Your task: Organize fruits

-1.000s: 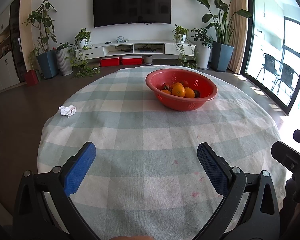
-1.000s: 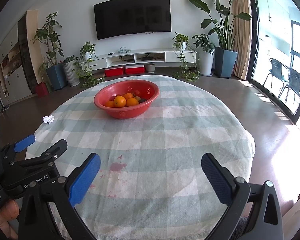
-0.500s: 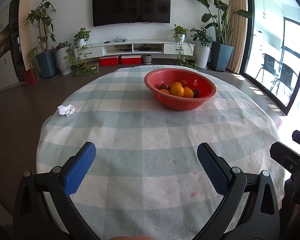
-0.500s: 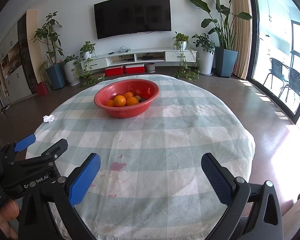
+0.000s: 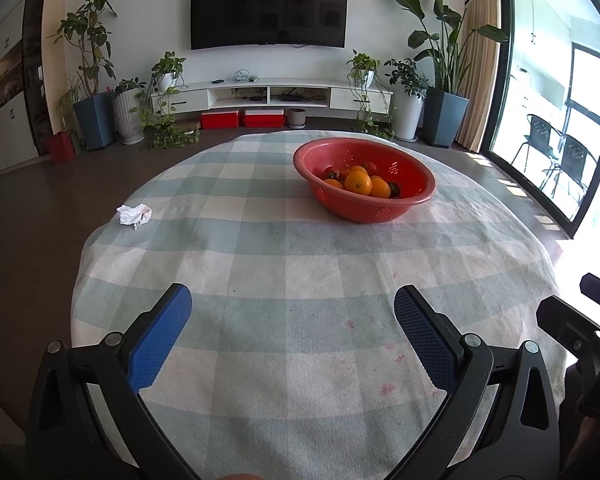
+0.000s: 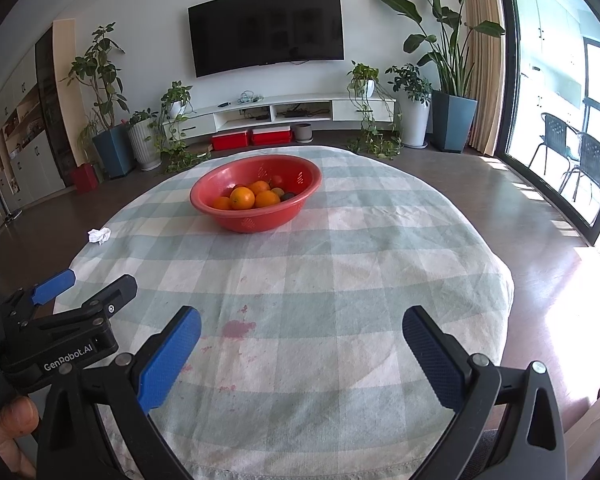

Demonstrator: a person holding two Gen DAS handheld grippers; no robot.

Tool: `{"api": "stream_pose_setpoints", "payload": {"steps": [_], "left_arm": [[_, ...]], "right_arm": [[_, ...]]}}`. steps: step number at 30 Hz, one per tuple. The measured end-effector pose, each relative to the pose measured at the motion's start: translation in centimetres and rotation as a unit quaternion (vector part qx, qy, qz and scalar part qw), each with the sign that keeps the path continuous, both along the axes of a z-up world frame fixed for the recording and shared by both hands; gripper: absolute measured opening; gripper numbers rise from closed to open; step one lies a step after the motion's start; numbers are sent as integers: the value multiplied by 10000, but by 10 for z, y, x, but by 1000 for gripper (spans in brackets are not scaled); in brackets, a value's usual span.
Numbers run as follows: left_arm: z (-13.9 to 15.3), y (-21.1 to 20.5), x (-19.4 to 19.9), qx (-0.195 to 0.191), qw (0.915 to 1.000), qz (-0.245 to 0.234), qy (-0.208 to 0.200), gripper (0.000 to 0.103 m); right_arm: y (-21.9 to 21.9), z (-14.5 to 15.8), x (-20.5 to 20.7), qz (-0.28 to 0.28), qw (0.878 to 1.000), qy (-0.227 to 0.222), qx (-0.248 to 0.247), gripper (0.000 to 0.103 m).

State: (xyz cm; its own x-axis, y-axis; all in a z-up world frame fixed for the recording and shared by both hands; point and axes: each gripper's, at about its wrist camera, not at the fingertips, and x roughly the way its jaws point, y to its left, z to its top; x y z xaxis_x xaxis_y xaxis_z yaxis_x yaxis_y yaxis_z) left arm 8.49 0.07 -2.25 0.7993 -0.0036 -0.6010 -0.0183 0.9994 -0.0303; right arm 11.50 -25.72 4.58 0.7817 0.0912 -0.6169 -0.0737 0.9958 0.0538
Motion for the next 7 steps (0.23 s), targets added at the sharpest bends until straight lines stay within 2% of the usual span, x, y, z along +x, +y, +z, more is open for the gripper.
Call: {"api": "stream_pose_setpoints", "payload": {"steps": [7], "left_arm": [[-1, -7, -7, 38, 10000, 12, -30, 103]], "right_arm": [[2, -6, -4, -18, 10000, 21, 9, 103]]}}
